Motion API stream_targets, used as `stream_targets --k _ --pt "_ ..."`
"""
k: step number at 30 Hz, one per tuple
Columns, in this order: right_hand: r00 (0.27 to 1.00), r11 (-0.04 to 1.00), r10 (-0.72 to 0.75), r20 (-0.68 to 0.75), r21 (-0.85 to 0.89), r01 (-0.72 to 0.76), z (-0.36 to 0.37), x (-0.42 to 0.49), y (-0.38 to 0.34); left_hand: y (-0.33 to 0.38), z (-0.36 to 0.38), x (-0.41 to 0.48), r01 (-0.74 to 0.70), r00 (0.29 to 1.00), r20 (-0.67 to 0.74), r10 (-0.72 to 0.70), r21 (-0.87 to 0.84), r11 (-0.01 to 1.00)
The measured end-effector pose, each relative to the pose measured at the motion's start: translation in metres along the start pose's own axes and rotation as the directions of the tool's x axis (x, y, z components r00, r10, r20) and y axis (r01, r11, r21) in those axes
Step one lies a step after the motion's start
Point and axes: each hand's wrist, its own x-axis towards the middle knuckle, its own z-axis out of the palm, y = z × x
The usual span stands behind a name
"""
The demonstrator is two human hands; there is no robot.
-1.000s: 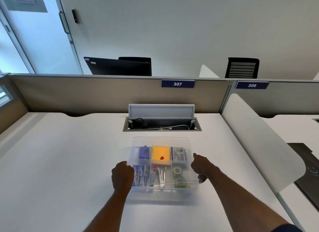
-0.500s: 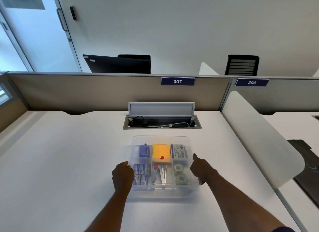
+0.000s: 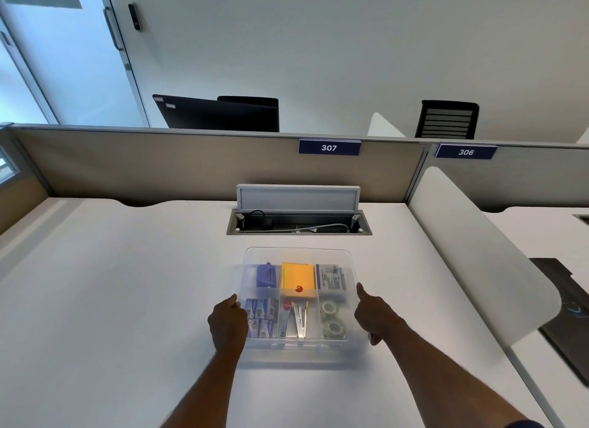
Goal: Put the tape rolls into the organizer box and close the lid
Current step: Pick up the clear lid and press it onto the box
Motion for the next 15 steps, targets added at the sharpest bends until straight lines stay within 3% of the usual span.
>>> stream_targets --k 5,15 --pt "0.999 0.991 0.026 -0.040 0.131 -0.021 0.012 -0.001 0.004 -0.006 0.005 -0.002 -0.027 0.999 -0.020 0.026 -0.029 0.999" --pt "0.925 0.990 -0.142 -0.351 -0.049 0.134 0.046 0.007 0.027 -0.017 0.016 -0.007 -0.167 0.983 -0.047 0.176 0.141 0.976"
